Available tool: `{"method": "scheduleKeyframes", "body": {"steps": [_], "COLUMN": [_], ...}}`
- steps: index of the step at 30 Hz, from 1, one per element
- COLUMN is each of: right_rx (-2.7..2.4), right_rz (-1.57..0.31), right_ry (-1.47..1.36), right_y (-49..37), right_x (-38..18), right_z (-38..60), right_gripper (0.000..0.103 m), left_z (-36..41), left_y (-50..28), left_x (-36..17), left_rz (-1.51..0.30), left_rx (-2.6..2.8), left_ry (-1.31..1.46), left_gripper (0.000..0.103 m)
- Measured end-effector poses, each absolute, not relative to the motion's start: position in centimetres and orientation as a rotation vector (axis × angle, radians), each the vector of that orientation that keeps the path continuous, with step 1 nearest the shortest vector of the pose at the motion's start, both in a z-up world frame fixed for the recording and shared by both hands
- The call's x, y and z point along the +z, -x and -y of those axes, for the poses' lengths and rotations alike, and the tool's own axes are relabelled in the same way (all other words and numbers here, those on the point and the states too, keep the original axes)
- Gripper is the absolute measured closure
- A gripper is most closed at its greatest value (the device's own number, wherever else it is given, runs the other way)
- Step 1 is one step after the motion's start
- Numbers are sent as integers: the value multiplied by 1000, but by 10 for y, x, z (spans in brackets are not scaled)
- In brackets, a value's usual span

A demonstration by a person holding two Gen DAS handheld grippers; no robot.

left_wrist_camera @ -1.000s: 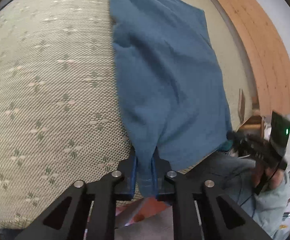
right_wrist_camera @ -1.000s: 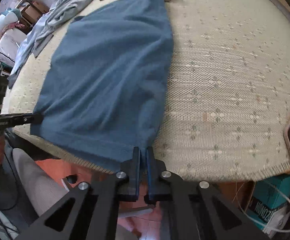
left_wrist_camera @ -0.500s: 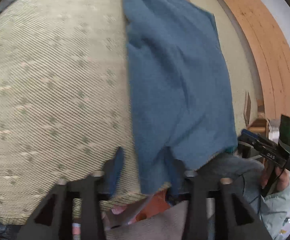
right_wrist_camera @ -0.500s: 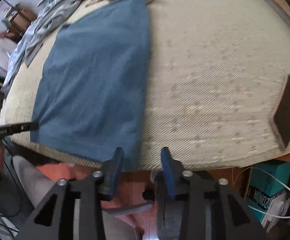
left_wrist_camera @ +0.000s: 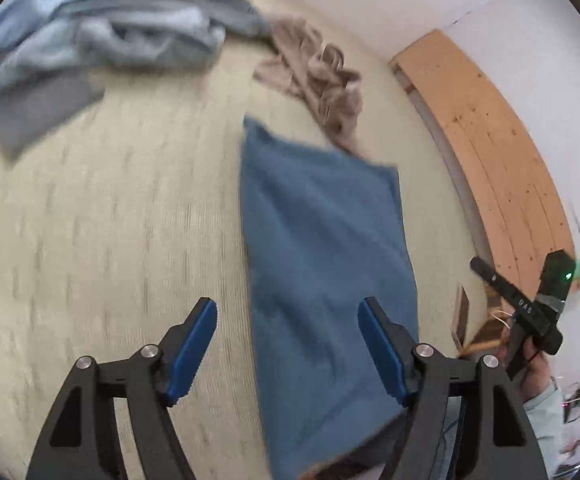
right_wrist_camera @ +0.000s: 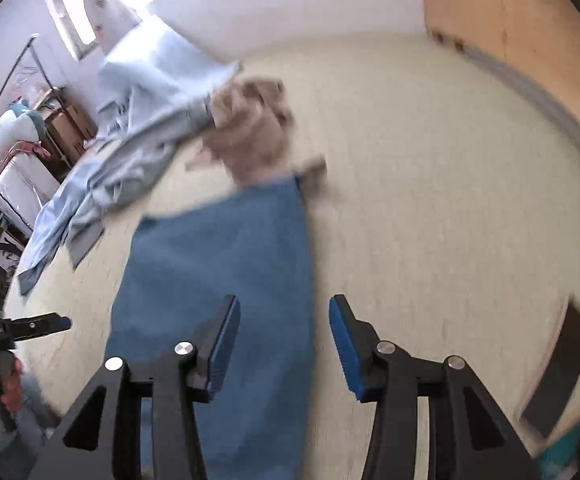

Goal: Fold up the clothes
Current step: 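Grasp the folded shirt edge with both grippers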

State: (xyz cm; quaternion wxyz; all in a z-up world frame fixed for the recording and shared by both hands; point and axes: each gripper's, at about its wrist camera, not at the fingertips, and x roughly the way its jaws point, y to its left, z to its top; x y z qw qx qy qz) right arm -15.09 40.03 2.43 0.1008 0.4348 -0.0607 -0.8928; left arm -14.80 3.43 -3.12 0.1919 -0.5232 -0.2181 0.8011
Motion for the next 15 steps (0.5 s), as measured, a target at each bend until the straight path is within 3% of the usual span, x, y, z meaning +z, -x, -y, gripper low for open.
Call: {"method": "scheduleKeyframes", "body": {"steps": [1, 3, 15], "right_rx": [-2641, -2643, -2550], "right_rz": [159, 145, 267], "right_ry": [-1265, -1251, -1279], "right_y": [162, 179, 259], "right_x": [26, 27, -17], "right_z": [-398, -397, -389], "right_gripper": [37, 29, 29], "left_z": [-38, -32, -24], "left_y": [159, 177, 272], "left_x": [-31, -35, -92], "left_rz": [600, 610, 668], "left_rx": [2258, 2267, 2233], "left_ry": [1453, 1449, 1482], "left_gripper": [26, 26, 29]}}
